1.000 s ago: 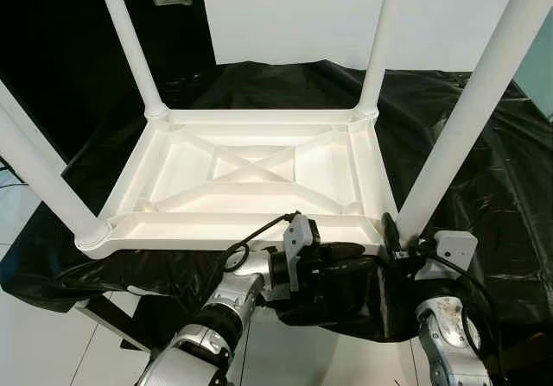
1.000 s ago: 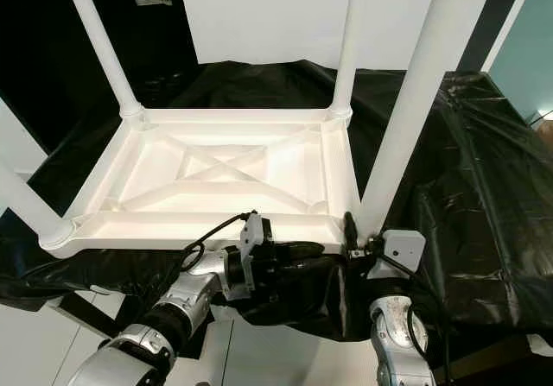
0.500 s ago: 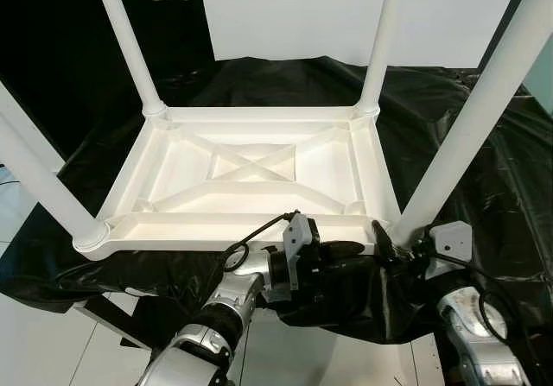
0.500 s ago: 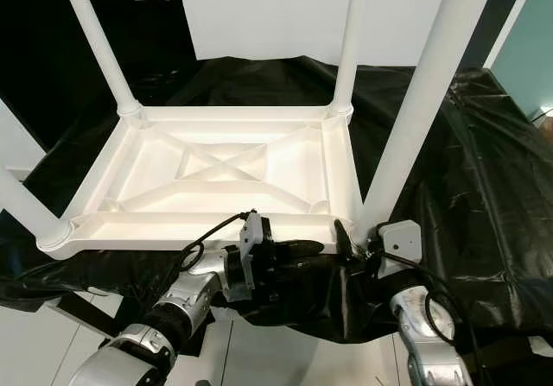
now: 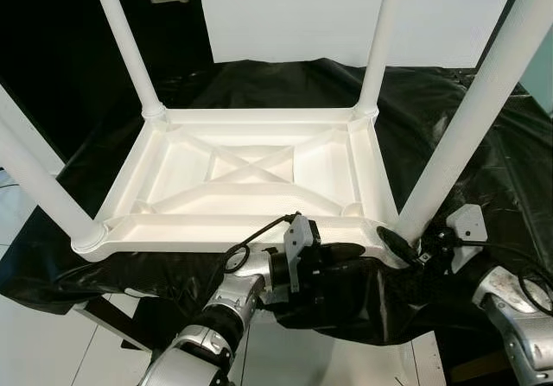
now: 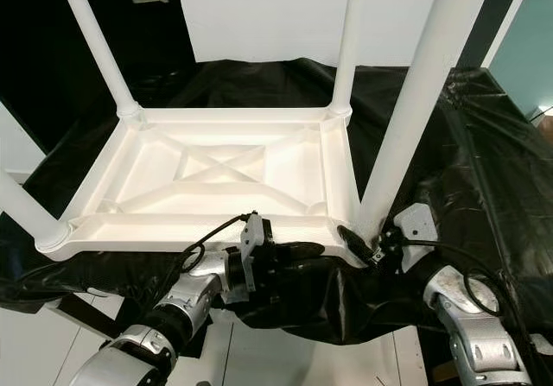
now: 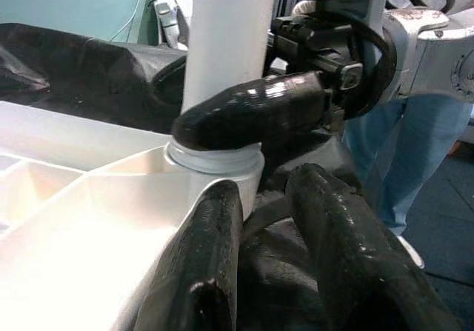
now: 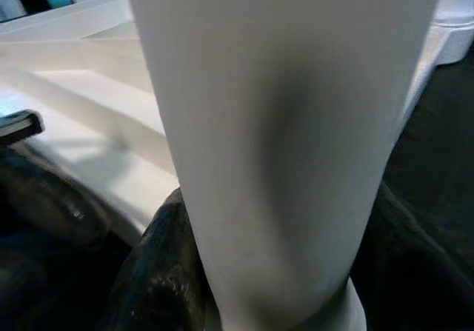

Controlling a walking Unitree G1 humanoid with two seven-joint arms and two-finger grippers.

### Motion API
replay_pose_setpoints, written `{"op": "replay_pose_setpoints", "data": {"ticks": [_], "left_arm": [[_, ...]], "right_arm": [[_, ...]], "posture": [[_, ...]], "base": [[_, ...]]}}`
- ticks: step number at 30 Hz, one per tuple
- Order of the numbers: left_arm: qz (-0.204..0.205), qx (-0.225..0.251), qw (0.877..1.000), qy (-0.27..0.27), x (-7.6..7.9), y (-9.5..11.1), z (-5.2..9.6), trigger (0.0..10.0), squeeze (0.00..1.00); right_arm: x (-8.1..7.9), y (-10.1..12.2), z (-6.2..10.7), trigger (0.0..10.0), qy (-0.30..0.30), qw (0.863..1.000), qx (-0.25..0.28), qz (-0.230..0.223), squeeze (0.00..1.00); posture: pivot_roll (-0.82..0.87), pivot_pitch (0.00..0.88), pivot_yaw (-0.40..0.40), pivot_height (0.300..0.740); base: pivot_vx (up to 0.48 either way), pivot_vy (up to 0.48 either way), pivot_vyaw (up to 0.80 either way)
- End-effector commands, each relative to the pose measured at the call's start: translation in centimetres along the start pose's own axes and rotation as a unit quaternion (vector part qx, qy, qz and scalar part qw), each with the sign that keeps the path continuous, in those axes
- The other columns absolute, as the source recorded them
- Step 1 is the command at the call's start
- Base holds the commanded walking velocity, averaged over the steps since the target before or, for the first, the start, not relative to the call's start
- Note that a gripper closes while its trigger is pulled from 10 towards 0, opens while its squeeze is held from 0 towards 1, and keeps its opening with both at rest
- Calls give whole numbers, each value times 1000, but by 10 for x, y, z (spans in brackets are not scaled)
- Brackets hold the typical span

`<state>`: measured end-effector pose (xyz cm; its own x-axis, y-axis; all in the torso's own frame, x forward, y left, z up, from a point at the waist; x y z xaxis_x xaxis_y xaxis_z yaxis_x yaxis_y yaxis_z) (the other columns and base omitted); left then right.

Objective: Building children table

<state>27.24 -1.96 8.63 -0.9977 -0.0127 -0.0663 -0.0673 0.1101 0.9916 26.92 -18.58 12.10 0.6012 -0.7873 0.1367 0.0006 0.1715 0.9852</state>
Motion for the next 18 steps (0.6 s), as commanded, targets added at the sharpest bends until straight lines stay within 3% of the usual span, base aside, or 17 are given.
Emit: {"op": "replay_pose_setpoints", "data": {"ticks": [1, 6, 7, 8, 9, 11, 12, 14, 17, 18], "left_arm": [[-2, -6, 1000, -12, 3, -2, 1, 10000, 0], [-3, -6, 1000, -12, 3, -2, 1, 10000, 0], [-2, -6, 1000, -13, 4, -2, 2, 10000, 0], [-2, -6, 1000, -13, 4, -3, 1, 10000, 0], [-2, -6, 1000, -13, 4, -3, 1, 10000, 0], [-2, -6, 1000, -14, 4, -3, 1, 10000, 0], [-2, -6, 1000, -14, 4, -3, 1, 10000, 0], [-2, -6, 1000, -15, 5, -3, 1, 10000, 0], [-2, -5, 1000, -15, 5, -3, 1, 10000, 0], [-2, -6, 1000, -15, 5, -3, 1, 10000, 0]], "right_arm": [[-9, -22, 5, 0, 31, 998, -57, -2, 0], [-4, -24, 7, 0, 16, 998, -57, -24, 0], [3, -23, 4, 0, -21, 998, -50, -17, 0], [15, -21, -2, 0, -94, 995, -34, -26, 0], [15, -21, -2, 0, -94, 995, -34, -26, 0], [28, -22, -5, 0, -242, 969, -3, -54, 0], [28, -22, -5, 0, -242, 969, -3, -54, 0], [21, -26, -5, 0, -307, 948, 9, -77, 0], [15, -27, -6, 0, -316, 945, 11, -83, 0], [4, -29, -10, 0, -311, 946, 12, -88, 0]], "posture": [[-144, 0, 29, 740], [-145, 0, 30, 740], [-147, 0, 31, 740], [-145, 0, 30, 740], [-145, 0, 30, 740], [-143, 0, 32, 740], [-143, 0, 32, 740], [-140, 0, 33, 740], [-140, 0, 33, 740], [-140, 0, 37, 740]], "base": [[0, 0, 0], [0, 0, 0], [0, 0, 0], [0, 0, 0], [0, 0, 0], [0, 0, 0], [0, 0, 0], [0, 0, 0], [0, 0, 0], [0, 0, 0]]}}
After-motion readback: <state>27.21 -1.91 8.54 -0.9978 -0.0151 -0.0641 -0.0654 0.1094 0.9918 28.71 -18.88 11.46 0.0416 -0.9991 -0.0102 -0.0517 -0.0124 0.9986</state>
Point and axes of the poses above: a point about 5 cm out from each wrist's last joint towards the gripper, its own z axis pointing back from the gripper into the wrist, its own y axis along the axis of the wrist's last joint, x = y × z, the point moved 4 cm from there along -z, pointing out of the wrist towards the gripper, and after that the axes turned 5 degrees about -z, right-handed, at the moved point
